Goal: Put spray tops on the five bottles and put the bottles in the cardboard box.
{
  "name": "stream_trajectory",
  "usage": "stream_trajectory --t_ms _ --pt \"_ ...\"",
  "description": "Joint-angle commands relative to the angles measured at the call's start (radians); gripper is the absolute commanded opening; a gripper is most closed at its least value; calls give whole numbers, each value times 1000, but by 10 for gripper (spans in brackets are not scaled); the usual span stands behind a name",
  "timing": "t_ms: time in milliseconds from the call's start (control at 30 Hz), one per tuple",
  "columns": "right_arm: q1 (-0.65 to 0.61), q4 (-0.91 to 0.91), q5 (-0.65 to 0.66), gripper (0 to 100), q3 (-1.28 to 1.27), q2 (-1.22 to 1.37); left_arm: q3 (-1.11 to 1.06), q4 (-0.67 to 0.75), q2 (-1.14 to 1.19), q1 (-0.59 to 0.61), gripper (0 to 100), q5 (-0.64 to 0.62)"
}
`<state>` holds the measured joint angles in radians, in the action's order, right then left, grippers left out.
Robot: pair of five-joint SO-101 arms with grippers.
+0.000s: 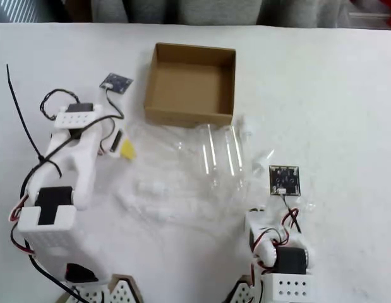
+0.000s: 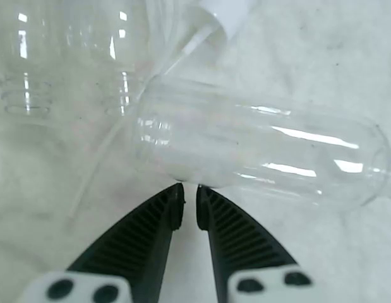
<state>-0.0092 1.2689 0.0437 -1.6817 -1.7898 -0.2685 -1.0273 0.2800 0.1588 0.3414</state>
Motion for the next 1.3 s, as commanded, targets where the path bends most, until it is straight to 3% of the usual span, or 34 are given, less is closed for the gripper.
stream_trajectory --t_ms 0,333,500,700,1033,1133,1267 --pt "8 -2 12 21 -8 -10 18 14 -5 -13 257 -9" --pt "8 -2 12 21 -8 -10 18 14 -5 -15 277 -9" --pt "8 -2 12 21 -8 -10 20 15 -13 -13 347 -9" --pt "8 -2 12 21 -8 -10 72 14 21 -15 340 -5" --pt "8 -2 12 21 -8 -10 279 -117 180 -8 338 -8" --pt "8 -2 12 21 -8 -10 261 -114 177 -16 269 5" --pt "8 -2 12 21 -8 -10 250 -120 170 -33 92 120"
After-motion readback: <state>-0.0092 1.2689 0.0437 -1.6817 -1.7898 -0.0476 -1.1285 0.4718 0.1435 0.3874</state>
